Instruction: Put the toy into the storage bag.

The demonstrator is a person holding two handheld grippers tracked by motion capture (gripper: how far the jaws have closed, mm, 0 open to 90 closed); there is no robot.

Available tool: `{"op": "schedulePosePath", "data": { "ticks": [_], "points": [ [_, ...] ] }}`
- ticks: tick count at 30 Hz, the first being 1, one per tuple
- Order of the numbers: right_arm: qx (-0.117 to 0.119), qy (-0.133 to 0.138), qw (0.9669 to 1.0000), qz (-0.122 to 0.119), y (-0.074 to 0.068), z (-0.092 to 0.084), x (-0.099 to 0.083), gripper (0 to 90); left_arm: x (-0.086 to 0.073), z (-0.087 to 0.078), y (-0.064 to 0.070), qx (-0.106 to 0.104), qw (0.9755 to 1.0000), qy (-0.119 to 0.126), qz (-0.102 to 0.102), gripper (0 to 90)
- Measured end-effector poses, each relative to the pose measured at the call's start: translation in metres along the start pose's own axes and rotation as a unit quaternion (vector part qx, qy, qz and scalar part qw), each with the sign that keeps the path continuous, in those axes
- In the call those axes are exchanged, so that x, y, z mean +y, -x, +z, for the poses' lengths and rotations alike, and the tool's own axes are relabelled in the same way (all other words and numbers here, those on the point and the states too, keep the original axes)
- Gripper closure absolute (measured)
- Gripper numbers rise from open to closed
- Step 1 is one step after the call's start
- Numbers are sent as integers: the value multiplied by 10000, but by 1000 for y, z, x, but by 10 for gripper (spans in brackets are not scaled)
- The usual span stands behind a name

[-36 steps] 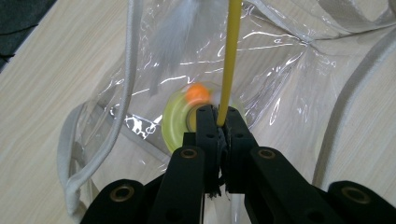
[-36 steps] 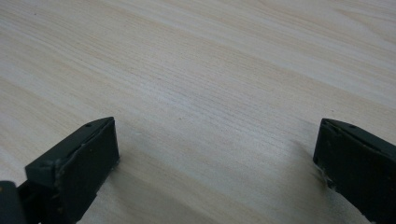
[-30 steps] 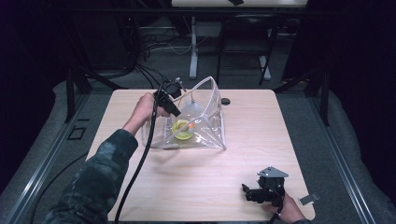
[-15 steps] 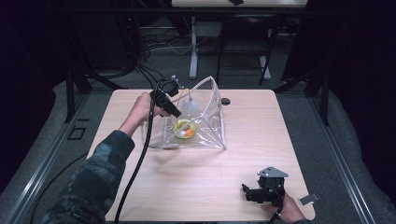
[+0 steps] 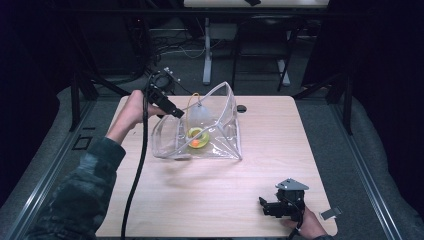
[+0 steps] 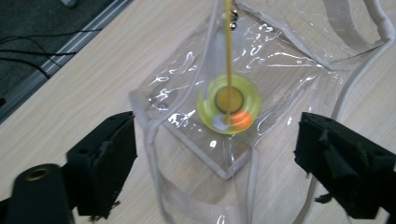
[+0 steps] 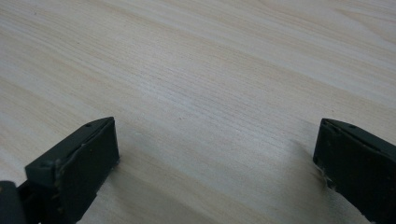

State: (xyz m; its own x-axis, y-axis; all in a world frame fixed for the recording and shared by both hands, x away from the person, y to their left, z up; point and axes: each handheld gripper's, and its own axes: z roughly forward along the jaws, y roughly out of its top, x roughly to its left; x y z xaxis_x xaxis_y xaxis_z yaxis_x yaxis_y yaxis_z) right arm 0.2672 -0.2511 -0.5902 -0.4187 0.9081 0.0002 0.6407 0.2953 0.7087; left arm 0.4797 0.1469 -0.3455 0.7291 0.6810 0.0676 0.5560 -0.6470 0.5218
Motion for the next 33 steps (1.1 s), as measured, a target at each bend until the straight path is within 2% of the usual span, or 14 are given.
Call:
{"op": "schedulePosePath", "data": {
  "ticks": [6,14,19,22,26,29,30,33],
  "points": [
    [-1,0,10000,1,0,0,0,0,-14,-22,-14,94,9999,70,-96,4],
    [2,3,10000,5,0,0,0,0,-36,-40,-32,151,9993,190,-297,1],
    [-2,0,10000,1,0,0,0,0,-52,-42,-42,139,9987,219,-440,0],
    [-1,1,10000,1,0,0,0,0,-63,-42,-51,108,9979,230,-595,0],
    [-2,-1,10000,2,0,0,0,0,-76,-41,-59,174,9971,180,-718,0],
    [-6,9,10000,-6,0,0,0,0,-87,-40,-66,103,9959,190,-875,0],
    [3,3,10000,6,0,0,0,0,-91,-39,-67,159,9957,189,-895,0],
    [-2,0,10000,1,0,0,0,0,-103,-36,-71,154,9948,172,-995,0]
  ]
}}
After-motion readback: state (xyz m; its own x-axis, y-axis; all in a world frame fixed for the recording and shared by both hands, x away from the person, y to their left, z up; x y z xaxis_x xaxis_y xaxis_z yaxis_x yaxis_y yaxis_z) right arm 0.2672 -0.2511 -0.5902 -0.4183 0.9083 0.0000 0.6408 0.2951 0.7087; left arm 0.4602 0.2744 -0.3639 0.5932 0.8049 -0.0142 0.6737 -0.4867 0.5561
